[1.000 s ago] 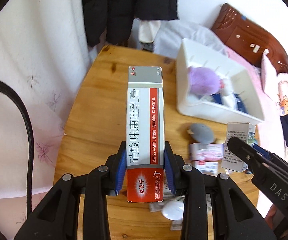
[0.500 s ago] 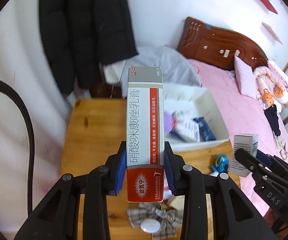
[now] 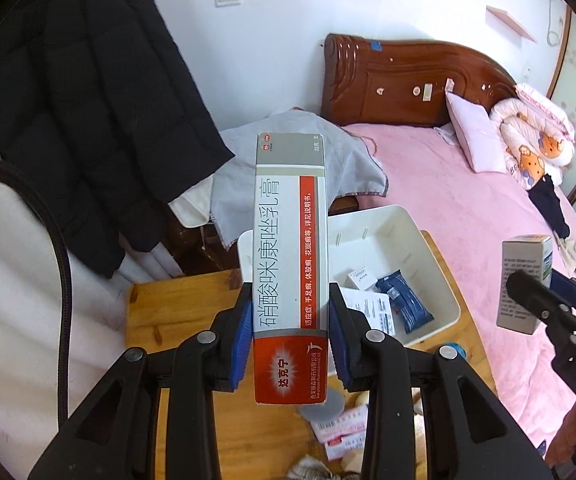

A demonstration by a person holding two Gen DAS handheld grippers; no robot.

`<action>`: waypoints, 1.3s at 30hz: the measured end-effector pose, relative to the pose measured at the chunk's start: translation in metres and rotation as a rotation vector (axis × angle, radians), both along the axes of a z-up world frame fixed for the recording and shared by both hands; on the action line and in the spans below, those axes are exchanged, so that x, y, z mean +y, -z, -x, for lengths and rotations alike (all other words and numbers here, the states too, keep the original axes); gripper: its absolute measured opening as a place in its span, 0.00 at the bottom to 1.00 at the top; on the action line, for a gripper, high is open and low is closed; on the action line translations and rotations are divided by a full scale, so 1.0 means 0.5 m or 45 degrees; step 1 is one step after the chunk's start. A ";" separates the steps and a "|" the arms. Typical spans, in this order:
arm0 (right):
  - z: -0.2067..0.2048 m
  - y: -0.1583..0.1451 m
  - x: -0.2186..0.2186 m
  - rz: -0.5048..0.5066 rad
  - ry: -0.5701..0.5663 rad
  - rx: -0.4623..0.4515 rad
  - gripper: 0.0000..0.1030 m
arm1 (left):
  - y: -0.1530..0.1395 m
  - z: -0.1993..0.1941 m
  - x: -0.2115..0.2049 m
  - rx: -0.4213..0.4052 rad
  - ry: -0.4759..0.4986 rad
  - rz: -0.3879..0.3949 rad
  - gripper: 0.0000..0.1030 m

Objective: Organize objects
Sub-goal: 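Carry the ointment box and tablet box over the white tray with both grippers, then open both grippers to release the two boxes into the tray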

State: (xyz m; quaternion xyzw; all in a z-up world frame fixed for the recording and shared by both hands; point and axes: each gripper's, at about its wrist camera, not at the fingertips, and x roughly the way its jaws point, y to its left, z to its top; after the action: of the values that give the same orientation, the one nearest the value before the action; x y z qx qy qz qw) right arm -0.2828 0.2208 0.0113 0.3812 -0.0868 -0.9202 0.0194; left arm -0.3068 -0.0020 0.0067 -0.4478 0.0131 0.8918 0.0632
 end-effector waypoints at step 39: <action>0.199 0.304 0.028 0.001 0.100 -0.419 0.36 | 0.276 0.251 0.014 -0.300 0.183 0.070 0.89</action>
State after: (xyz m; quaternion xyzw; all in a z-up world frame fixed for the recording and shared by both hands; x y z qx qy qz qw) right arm -0.3822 0.2349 -0.1408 0.5229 -0.1040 -0.8455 -0.0310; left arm -0.4322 0.0050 -0.1312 -0.5488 0.0619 0.8255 0.1158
